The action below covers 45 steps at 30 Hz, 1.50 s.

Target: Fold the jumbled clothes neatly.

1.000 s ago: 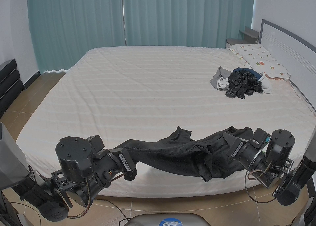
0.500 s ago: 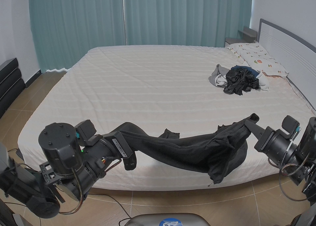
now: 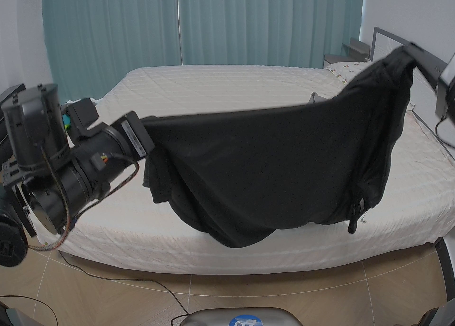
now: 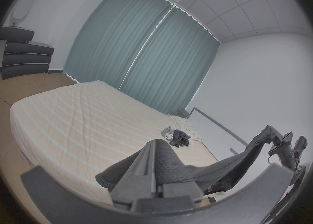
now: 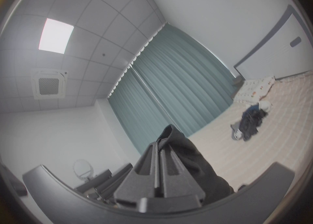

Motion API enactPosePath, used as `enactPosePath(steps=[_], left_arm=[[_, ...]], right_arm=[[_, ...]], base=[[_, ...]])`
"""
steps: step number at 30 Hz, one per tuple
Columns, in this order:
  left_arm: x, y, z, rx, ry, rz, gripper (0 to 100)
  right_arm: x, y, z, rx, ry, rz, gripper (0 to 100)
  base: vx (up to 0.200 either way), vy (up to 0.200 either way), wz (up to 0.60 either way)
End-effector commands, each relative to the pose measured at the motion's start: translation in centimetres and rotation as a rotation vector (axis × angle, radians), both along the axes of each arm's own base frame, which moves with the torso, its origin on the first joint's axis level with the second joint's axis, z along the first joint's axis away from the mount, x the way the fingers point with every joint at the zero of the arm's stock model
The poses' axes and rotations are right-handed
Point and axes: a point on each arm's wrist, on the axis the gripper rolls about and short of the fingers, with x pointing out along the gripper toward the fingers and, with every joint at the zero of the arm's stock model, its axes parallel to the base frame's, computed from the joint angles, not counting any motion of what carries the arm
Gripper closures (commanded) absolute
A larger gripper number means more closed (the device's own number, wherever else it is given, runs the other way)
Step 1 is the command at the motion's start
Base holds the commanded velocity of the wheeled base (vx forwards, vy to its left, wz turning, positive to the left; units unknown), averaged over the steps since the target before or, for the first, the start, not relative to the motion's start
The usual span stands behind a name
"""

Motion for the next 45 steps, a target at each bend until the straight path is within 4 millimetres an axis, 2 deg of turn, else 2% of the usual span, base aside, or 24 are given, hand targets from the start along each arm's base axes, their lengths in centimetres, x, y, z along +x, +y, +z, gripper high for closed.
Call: enactPosePath(steps=[1,3,5,6,7,8,10,11,12,14,15,17,19,22,29,30,31,32,35,37,38,43,44,45], left_arm=[[2.8,1.5,5.4,-0.046,-0.060,0.111,100],[3.9,1.3,5.2,-0.040,-0.050,0.123,100],[5.3,1.1,4.6,-0.027,-0.032,0.143,100],[5.3,1.1,4.6,-0.027,-0.032,0.143,100],[6.8,0.7,3.8,-0.011,-0.007,0.156,100],[7.2,0.6,3.6,-0.007,-0.002,0.159,100],[9.3,0.1,2.2,0.013,0.029,0.174,100],[9.3,0.1,2.2,0.014,0.030,0.176,100],[10.3,-0.4,1.5,0.023,0.045,0.173,100],[11.2,-0.8,0.8,0.032,0.059,0.173,100],[11.3,-0.9,0.7,0.032,0.060,0.171,100],[12.7,-1.6,-0.2,0.043,0.077,0.167,100],[13.2,-1.9,-0.6,0.047,0.083,0.167,100],[14.9,-2.8,-2.1,0.058,0.106,0.165,100],[17.9,-4.2,-5.4,0.053,0.162,0.177,100],[18.4,-4.4,-6.5,0.067,0.184,0.182,100],[18.8,-4.4,-7.4,0.077,0.199,0.186,100],[19.1,-4.5,-8.2,0.083,0.209,0.191,100],[20.3,-4.5,-10.6,0.092,0.225,0.207,100],[20.6,-4.4,-11.1,0.094,0.225,0.212,100],[21.5,-4.2,-12.4,0.089,0.217,0.223,100],[23.0,-4.5,-15.0,0.082,0.210,0.232,100],[23.6,-4.6,-15.5,0.076,0.204,0.235,0],[24.2,-4.6,-15.9,0.067,0.196,0.240,0]], right_arm=[[3.6,-1.3,10.4,0.062,-0.153,-0.098,100],[5.5,-1.0,10.5,0.052,-0.141,-0.127,100],[8.2,-0.9,9.4,0.019,-0.108,-0.168,100],[8.2,-0.9,9.4,0.019,-0.108,-0.168,100],[10.8,-0.4,7.8,-0.027,-0.063,-0.199,100],[11.3,-0.3,7.5,-0.035,-0.053,-0.206,100],[14.3,-0.2,5.6,-0.045,-0.027,-0.261,100],[14.5,-0.2,5.5,-0.045,-0.027,-0.264,100],[16.1,-0.1,4.7,-0.036,-0.047,-0.297,100],[17.7,0.0,4.1,-0.033,-0.082,-0.334,100],[17.8,0.0,4.0,-0.033,-0.085,-0.335,100],[19.3,0.2,2.9,-0.057,-0.085,-0.365,100],[19.8,0.4,2.3,-0.063,-0.075,-0.369,100],[21.1,0.8,0.9,-0.071,-0.066,-0.365,100],[24.2,1.8,-3.6,-0.124,0.005,-0.367,100],[25.0,2.2,-5.5,-0.141,0.041,-0.368,100],[25.0,2.2,-5.5,-0.141,0.041,-0.368,100],[26.0,2.5,-8.0,-0.163,0.085,-0.372,100],[27.7,2.9,-11.3,-0.186,0.126,-0.374,100],[28.0,3.0,-12.1,-0.192,0.137,-0.372,100],[28.9,3.2,-14.0,-0.212,0.167,-0.372,100],[30.5,3.9,-17.4,-0.233,0.218,-0.376,100],[30.9,4.2,-18.0,-0.232,0.225,-0.389,100],[31.3,4.3,-18.6,-0.233,0.231,-0.403,100]], base=[[0.000,0.000,0.00],[0.200,0.000,0.00],[0.200,0.000,0.00],[0.200,0.000,0.00],[0.200,0.000,0.00],[0.200,0.000,0.00],[0.200,0.000,0.00],[0.200,0.000,0.00],[0.200,0.000,0.00],[0.200,0.000,0.00],[0.200,0.000,0.00],[0.200,0.000,0.00],[0.200,0.000,0.00],[0.200,0.000,0.00],[0.200,0.000,0.00],[0.200,0.000,0.00],[0.200,0.000,0.00],[0.000,0.000,0.00],[0.000,0.000,0.00],[0.000,0.000,0.00],[0.000,0.000,0.00],[0.000,0.000,0.00],[0.000,0.000,0.00],[0.000,0.000,0.00]])
